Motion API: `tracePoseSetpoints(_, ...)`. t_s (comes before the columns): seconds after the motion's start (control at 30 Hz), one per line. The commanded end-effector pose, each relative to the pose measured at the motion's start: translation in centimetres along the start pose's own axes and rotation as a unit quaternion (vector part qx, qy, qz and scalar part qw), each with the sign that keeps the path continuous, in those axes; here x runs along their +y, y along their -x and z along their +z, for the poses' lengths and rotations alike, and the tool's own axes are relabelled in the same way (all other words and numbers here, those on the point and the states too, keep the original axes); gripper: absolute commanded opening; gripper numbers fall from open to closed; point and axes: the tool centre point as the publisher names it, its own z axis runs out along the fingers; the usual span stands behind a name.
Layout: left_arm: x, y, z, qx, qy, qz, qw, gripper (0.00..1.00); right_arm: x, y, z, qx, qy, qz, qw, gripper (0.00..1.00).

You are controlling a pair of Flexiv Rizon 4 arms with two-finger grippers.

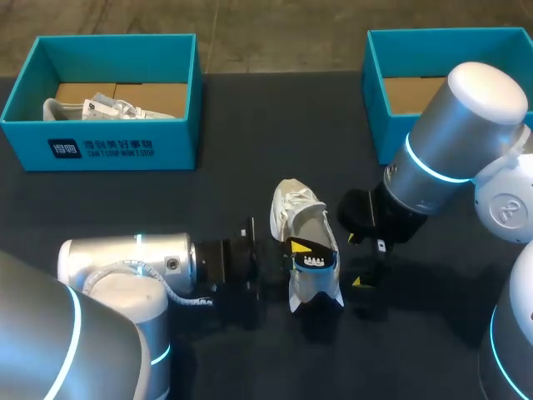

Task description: Take the shoe out of the shoebox, open the shoe tongue, remove and reinsert the insole, then place the shoe into the shoebox

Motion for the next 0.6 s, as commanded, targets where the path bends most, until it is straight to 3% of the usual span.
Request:
tracePoseSetpoints(0.03,-0.04,0.12,-0.09,0.006,0.0,-0.003,1.0,0.0,0.01,-0.09,0.07,-0.001,-0.001,0.0,1.0,1.0)
tracePoseSetpoints(0.27,-0.11,0.07,-0.1,0.01,0.003,-0.006,1.0,0.0,0.01,-0.09,0.07,-0.001,-0.001,0.0,1.0,1.0)
tracePoseSetpoints(0.6,-0.3,0.06,-0.07,0.011,0.001,-0.009,1.0,0.28,0.01,-0.09,0.07,-0.001,-0.001,0.0,1.0,1.0)
